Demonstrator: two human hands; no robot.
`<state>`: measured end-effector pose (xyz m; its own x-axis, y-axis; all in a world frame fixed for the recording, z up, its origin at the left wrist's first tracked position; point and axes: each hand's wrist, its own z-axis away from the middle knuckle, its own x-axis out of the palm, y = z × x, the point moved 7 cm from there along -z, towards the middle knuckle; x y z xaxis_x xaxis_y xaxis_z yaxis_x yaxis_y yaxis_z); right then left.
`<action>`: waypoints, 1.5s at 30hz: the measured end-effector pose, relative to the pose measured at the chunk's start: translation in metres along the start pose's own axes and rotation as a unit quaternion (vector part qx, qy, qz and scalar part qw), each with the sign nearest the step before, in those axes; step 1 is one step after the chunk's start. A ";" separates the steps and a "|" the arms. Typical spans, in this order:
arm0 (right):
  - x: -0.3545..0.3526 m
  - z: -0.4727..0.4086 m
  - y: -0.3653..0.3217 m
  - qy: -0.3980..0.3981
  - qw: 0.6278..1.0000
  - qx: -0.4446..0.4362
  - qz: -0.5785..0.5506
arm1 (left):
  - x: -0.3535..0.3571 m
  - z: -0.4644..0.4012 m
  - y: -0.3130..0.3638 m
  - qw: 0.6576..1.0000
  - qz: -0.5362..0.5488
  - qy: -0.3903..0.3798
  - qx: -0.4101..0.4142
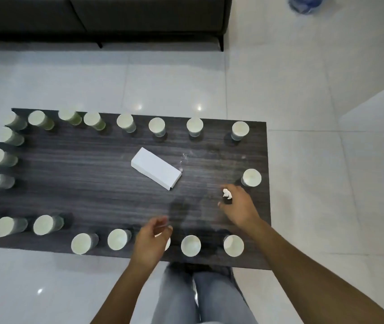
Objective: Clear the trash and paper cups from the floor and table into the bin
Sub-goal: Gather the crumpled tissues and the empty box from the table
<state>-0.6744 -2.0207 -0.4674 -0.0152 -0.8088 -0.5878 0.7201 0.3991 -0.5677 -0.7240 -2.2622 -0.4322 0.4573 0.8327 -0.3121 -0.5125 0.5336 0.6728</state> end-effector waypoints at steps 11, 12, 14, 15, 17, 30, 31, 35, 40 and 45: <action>0.062 -0.143 0.082 0.018 0.988 0.121 0.090 | 0.042 -0.115 -0.050 0.998 -0.032 -0.037 -0.037; 0.067 -0.151 0.088 0.019 0.985 0.132 0.113 | 0.043 -0.123 -0.054 0.998 -0.034 -0.041 -0.041; 0.076 -0.165 0.100 0.005 0.975 0.156 0.160 | 0.044 -0.138 -0.061 0.997 -0.040 -0.047 -0.045; 0.081 -0.170 0.104 -0.008 0.969 0.169 0.181 | 0.045 -0.145 -0.063 0.997 -0.043 -0.049 -0.045; 0.091 -0.175 0.110 -0.023 0.961 0.194 0.198 | 0.046 -0.156 -0.068 0.997 -0.046 -0.051 -0.045; 0.144 -0.117 0.013 -0.037 0.998 -0.045 0.008 | 0.038 -0.182 -0.070 0.993 0.066 -0.048 -0.090; 0.148 -0.107 0.001 -0.044 0.997 -0.068 -0.007 | 0.038 -0.183 -0.068 0.990 0.082 -0.057 -0.096; 0.166 -0.086 -0.029 -0.079 0.993 -0.084 -0.037 | 0.037 -0.181 -0.066 0.977 0.149 -0.086 -0.123; 0.181 -0.085 -0.049 -0.088 0.991 -0.064 -0.071 | 0.018 -0.182 -0.071 0.983 0.147 -0.054 -0.099; 0.184 -0.105 -0.071 -0.082 0.987 -0.140 0.017 | -0.020 -0.189 -0.090 0.982 0.150 0.059 -0.096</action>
<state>-0.8007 -2.1526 -0.5959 0.1342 -0.8429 -0.5210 0.4976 0.5120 -0.7002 -0.8246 -2.2993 -0.6136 0.1834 0.9621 -0.2019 -0.7448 0.2700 0.6102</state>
